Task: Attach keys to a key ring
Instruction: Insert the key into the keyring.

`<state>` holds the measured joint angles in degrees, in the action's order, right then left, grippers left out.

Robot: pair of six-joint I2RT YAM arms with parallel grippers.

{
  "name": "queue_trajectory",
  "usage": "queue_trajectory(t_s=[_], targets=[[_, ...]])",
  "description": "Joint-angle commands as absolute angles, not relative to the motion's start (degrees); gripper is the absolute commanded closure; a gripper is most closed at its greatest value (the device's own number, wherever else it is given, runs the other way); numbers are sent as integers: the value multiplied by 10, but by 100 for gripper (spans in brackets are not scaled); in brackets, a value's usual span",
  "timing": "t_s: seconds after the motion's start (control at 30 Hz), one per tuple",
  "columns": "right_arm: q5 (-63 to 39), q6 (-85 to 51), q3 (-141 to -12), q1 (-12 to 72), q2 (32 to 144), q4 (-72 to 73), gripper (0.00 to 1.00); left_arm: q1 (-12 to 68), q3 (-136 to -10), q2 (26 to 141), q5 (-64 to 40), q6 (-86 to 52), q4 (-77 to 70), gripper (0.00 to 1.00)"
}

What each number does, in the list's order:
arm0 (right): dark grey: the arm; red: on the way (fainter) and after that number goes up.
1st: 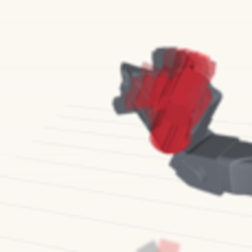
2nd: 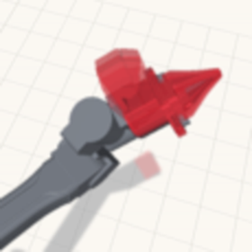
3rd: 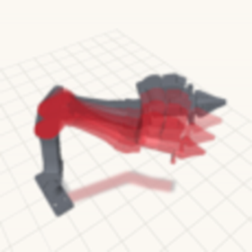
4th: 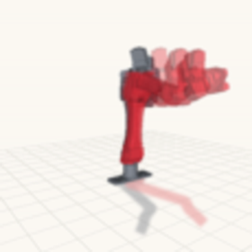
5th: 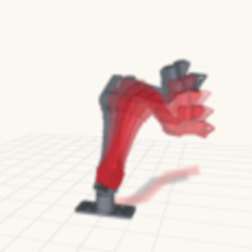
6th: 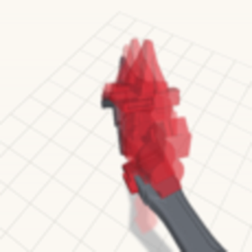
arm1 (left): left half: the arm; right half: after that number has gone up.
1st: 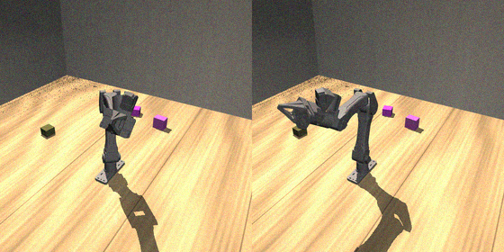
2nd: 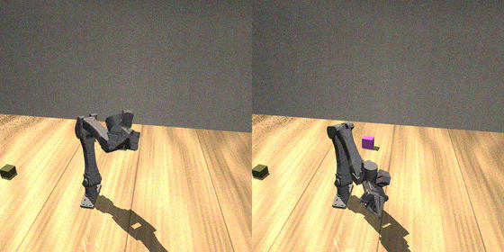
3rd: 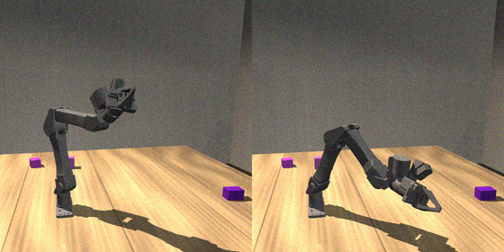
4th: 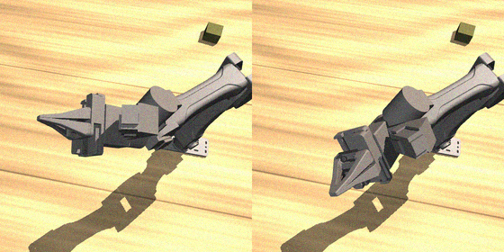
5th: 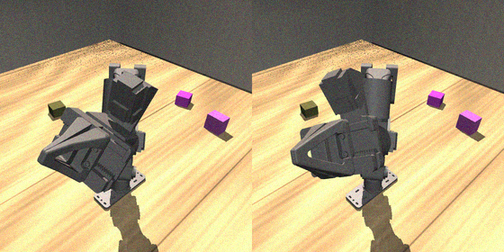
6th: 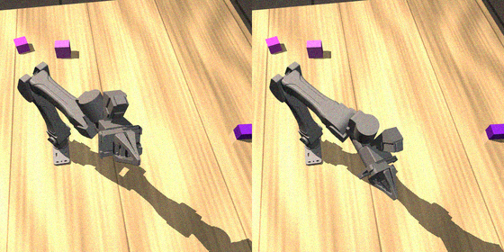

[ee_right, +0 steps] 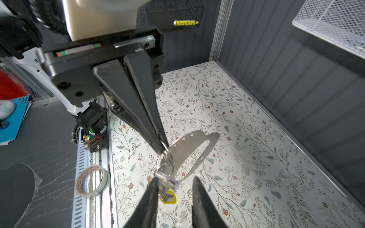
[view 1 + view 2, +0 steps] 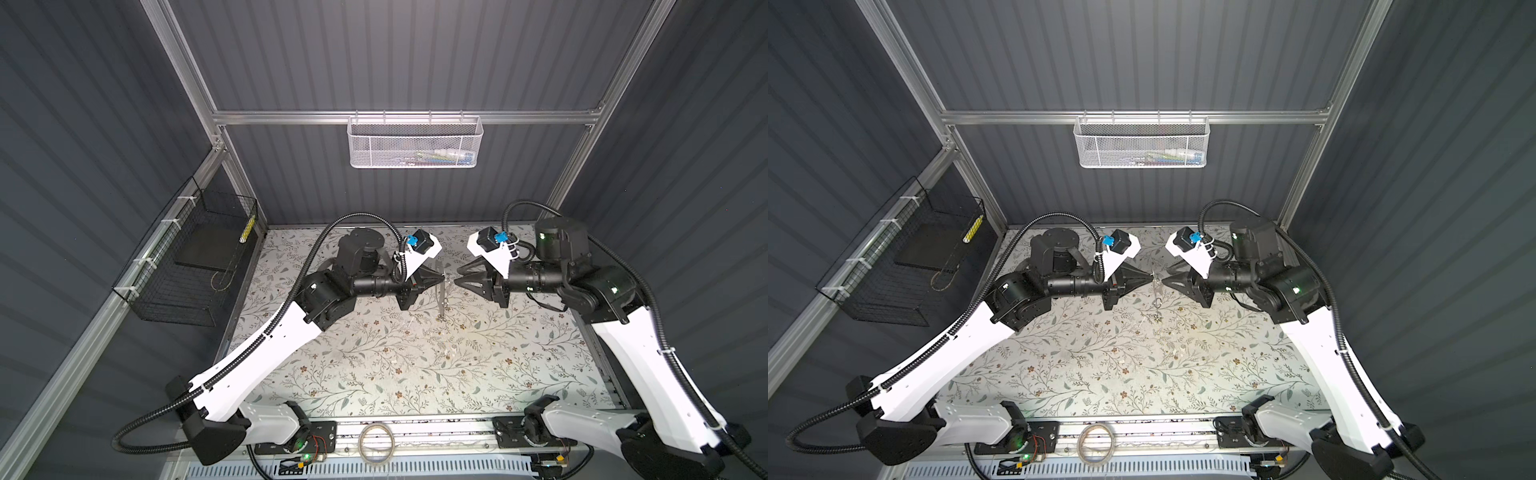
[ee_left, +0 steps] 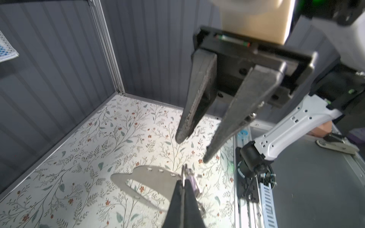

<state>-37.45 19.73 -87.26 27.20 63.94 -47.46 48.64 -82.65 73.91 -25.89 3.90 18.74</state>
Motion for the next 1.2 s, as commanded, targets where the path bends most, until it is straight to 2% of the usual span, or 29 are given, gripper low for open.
queue_trajectory(t_s=[0.0,0.23,0.33,0.5,0.63,0.83,1.17], targets=[[-385,123,-830,274,602,-380,66,488,-768,711,-279,-22,16,100],[-393,105,-804,274,592,-350,65,486,-753,724,-302,-46,-26,100],[-400,109,-804,274,601,-354,72,487,-744,722,-306,-53,-43,100],[-404,109,-797,274,601,-343,78,487,-742,723,-309,-60,-54,100],[-415,115,-801,274,604,-343,90,487,-743,727,-310,-62,-58,100],[-452,120,-809,276,616,-349,100,487,-736,728,-308,-67,-67,100],[-509,154,-857,281,667,-444,100,487,-718,718,-286,-72,-98,100]])
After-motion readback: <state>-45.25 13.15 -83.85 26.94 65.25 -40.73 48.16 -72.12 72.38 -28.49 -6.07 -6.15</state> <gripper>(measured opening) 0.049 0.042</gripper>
